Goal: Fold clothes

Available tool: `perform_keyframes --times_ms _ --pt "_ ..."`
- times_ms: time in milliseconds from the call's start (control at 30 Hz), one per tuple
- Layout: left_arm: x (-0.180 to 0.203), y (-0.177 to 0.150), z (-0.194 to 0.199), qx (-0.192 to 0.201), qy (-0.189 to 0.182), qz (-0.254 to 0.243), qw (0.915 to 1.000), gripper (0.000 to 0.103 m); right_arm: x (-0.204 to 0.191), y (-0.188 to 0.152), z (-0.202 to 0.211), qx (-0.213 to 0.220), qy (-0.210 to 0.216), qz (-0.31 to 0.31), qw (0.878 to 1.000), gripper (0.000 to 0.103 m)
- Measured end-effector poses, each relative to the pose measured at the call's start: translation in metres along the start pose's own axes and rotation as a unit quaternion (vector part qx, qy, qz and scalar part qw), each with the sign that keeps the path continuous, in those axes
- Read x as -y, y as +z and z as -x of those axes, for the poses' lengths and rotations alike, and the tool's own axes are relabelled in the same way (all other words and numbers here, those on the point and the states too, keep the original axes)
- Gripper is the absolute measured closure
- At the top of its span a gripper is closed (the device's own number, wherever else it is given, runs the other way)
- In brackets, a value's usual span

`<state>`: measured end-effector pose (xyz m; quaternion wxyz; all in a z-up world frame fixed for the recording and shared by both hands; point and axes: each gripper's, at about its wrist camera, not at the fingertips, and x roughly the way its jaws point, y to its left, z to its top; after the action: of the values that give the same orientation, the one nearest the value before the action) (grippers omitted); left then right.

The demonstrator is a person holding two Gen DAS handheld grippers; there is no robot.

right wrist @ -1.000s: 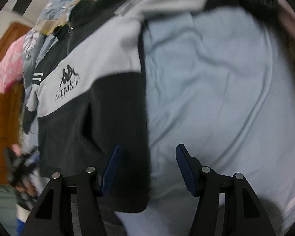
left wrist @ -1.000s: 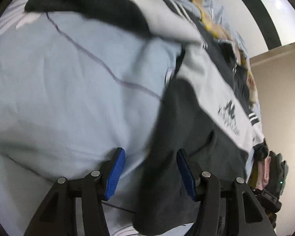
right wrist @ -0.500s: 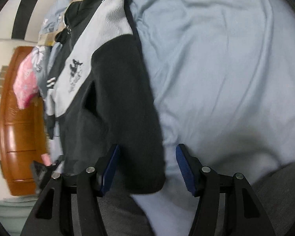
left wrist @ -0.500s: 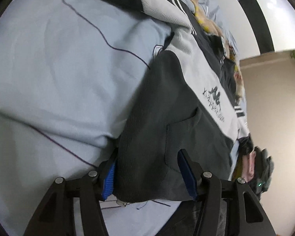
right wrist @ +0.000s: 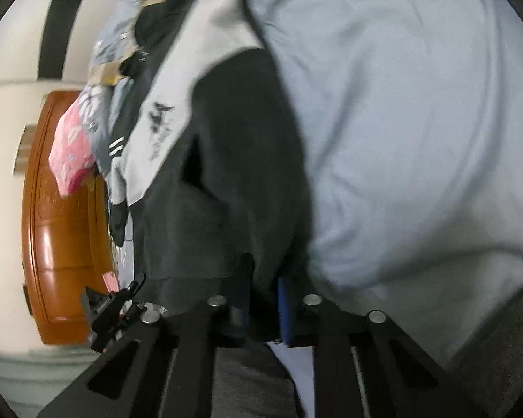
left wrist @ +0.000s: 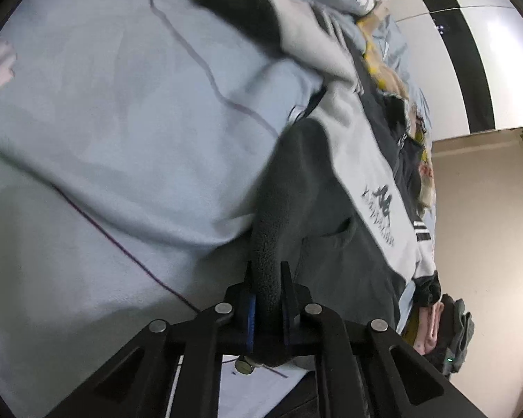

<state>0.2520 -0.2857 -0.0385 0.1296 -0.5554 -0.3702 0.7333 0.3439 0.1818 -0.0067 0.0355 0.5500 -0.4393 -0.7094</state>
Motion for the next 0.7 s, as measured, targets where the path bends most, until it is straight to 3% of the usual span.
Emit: perform_keyframes --times_ms 267,367,467,533,700 --pt "0.086 0.013 0.084 0.054 -0.064 -0.077 0.9935 0.094 -0.056 0.019 0.100 0.083 0.061 0.079 0.991 0.094" --pt "0.111 -0.001 0.121 0.063 -0.070 -0.127 0.9874 0.094 -0.069 0.003 0.135 0.093 0.071 0.118 0.986 0.095" --pt "0.113 -0.018 0.145 0.058 -0.069 -0.150 0.9845 0.093 -0.065 -0.016 0.154 0.093 0.076 0.131 0.984 0.095" --pt "0.105 -0.026 0.150 0.054 -0.052 -0.163 0.9838 0.093 -0.055 -0.026 0.156 0.084 0.067 0.134 0.985 0.095" --pt "0.065 -0.048 0.102 -0.002 0.024 -0.130 0.9912 0.093 -0.029 -0.035 0.117 0.025 -0.025 0.123 0.992 0.095"
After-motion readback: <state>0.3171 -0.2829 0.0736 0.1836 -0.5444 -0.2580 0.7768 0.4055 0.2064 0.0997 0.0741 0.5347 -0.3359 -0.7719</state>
